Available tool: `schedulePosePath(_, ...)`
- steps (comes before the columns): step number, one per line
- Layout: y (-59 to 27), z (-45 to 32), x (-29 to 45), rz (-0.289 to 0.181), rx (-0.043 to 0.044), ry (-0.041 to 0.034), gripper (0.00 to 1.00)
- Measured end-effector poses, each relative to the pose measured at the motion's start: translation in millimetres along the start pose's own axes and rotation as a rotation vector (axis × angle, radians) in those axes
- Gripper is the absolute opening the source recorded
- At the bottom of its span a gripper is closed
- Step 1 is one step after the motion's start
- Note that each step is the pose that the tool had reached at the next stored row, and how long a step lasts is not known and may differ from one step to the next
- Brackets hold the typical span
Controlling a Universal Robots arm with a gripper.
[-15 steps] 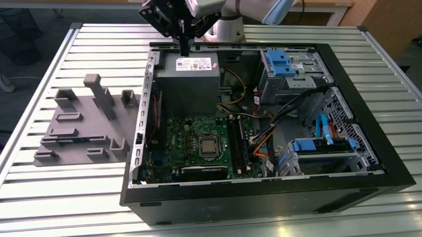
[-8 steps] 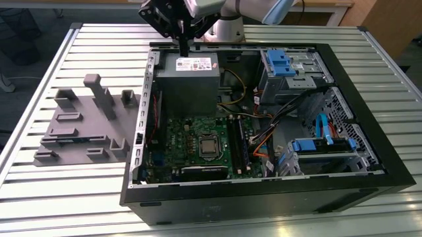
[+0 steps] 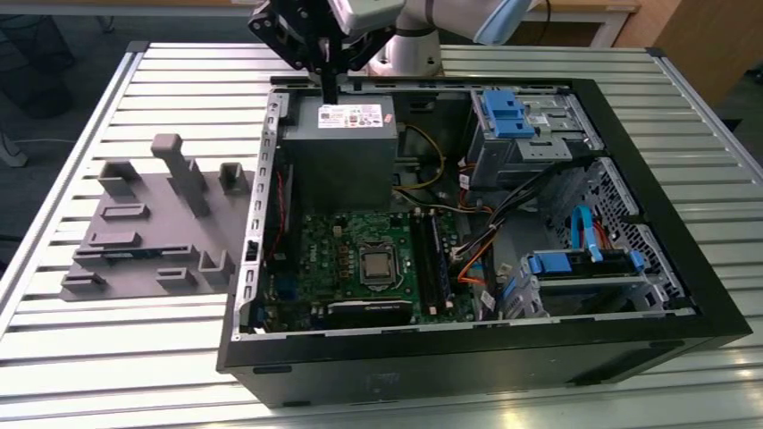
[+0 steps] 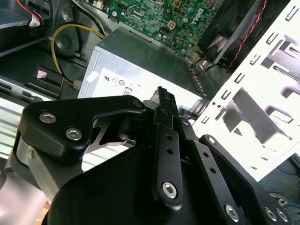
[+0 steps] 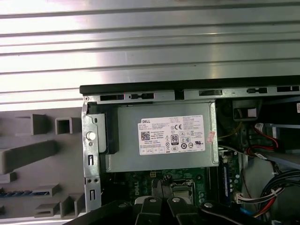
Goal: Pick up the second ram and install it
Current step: 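Reach for the second ram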
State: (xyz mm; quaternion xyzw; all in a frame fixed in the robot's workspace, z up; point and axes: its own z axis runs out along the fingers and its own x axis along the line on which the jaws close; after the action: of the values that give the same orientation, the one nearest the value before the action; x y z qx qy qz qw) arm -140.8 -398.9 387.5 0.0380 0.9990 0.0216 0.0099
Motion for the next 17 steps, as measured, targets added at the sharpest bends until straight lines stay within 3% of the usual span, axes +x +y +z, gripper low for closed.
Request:
schedulePosePath(3,-0.3,2.6,2.9,0.0,0.0004,0.006,0.11)
schedulePosePath(7,-0.4,2.8,3.1,0.0,0.0005,0.0066,0.11)
schedulePosePath(9,-0.9,7.1,7.9,0.001,0.0012,0.0157,0.11)
schedulePosePath(17,-1.0,7.5,9.4,0.001,0.0011,0.016,0.11)
